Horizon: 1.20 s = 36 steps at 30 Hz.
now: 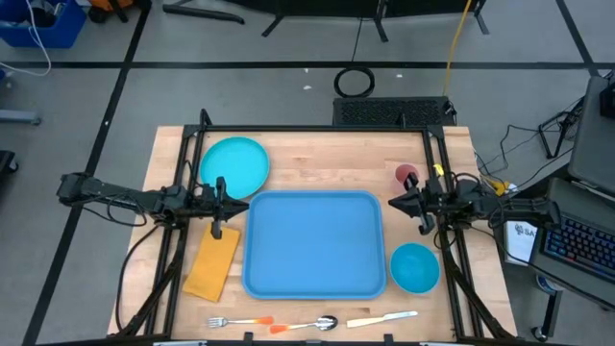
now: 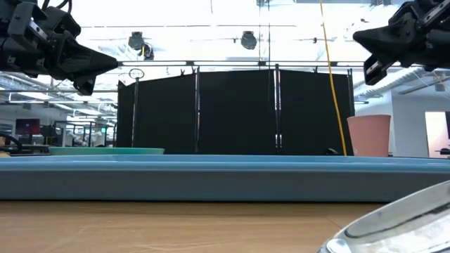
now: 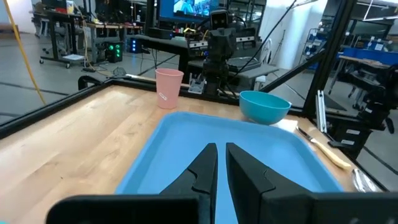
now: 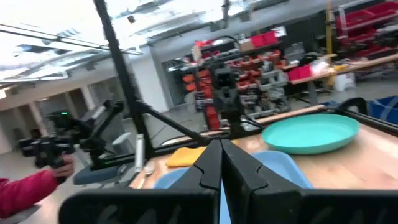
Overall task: Set up tray
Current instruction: Put the blue plate on the blue tray
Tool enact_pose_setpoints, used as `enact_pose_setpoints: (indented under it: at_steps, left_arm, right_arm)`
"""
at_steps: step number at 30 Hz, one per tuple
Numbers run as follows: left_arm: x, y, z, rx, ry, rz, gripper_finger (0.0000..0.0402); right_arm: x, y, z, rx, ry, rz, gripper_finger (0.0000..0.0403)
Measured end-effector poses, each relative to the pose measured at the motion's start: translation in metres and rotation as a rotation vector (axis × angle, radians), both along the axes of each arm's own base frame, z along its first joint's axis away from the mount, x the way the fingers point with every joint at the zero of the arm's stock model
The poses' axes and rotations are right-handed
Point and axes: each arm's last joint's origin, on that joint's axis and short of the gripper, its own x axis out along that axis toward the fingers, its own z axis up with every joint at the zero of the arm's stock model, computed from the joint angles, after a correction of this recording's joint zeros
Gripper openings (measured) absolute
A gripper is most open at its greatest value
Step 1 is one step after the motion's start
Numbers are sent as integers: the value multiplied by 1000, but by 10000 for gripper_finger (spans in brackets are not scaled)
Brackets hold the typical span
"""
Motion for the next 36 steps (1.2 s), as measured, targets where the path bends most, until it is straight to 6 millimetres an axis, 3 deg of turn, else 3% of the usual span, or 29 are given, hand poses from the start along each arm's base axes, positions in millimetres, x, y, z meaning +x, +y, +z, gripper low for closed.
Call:
enact_pose_setpoints:
  at_steps: [11, 17, 22, 31, 36]
  left_arm:
    - [0, 2, 3, -26, -30, 60, 35]
    - [1, 6, -5, -66, 39, 214, 35]
    - [3, 7, -8, -77, 196, 282, 35]
    - [6, 8, 20, -71, 463, 336, 35]
    - [8, 11, 25, -64, 626, 379, 35]
  right_arm:
    - [6, -3, -6, 12, 69, -81, 0]
    - [7, -3, -4, 11, 59, -80, 0]
    - [7, -3, -4, 11, 58, -80, 0]
    - [7, -3, -4, 11, 58, -81, 0]
    - [7, -3, -4, 11, 58, -82, 0]
